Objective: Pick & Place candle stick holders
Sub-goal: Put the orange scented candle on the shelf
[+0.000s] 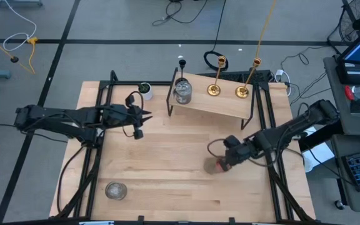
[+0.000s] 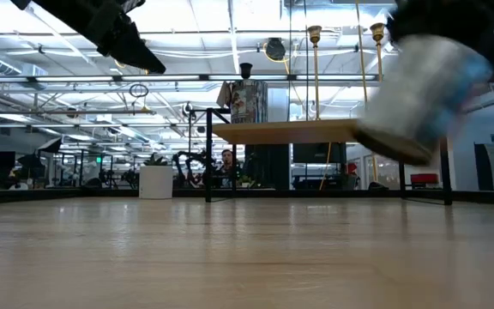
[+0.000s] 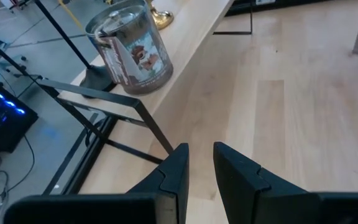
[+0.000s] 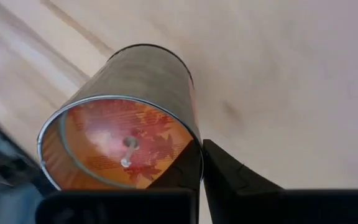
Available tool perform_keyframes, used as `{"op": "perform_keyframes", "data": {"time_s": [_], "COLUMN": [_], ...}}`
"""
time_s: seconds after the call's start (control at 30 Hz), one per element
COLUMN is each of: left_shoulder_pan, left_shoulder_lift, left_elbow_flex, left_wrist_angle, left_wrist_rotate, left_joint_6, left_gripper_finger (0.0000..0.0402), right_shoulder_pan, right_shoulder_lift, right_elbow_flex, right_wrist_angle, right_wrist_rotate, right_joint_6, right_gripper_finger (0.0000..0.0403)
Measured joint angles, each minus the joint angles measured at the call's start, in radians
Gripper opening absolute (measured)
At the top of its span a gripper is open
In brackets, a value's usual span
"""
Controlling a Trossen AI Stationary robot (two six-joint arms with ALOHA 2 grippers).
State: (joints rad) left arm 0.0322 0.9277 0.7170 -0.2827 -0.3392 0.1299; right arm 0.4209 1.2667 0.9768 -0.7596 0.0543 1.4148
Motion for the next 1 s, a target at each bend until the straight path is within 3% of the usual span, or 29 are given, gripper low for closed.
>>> {"op": "perform_keyframes", "data": {"time_s": [0.13, 0.57, 0.77, 1.0], "left_shoulder_pan": [0.000, 0.000, 0.000, 0.000], "left_shoulder_lift": [0.011, 0.008, 0.007, 0.007], "left_elbow_flex": [0.000, 0.000, 0.000, 0.000], "left_wrist_angle": [0.002, 0.003, 0.003, 0.002], "left_wrist_rotate": [-0.002, -0.003, -0.003, -0.003], "left_joint_6": [0.001, 0.029, 0.032, 0.032], "left_gripper_finger": [0.0081, 0.0081, 0.0081, 0.0081], "right_shoulder_pan": [-0.063, -0.275, -0.388, -0.533], "right_shoulder_lift": [0.000, 0.085, 0.083, 0.065], "right_elbow_flex": [0.121, 0.549, 0.675, 0.687], "right_wrist_angle": [-0.069, -0.573, -0.783, -0.807], "right_wrist_rotate": [0.076, 0.140, 0.253, 0.230], "right_joint_6": [-0.133, -0.408, -0.434, -0.500], "right_gripper_finger": [0.0001, 0.0001, 0.0000, 0.0000]}}
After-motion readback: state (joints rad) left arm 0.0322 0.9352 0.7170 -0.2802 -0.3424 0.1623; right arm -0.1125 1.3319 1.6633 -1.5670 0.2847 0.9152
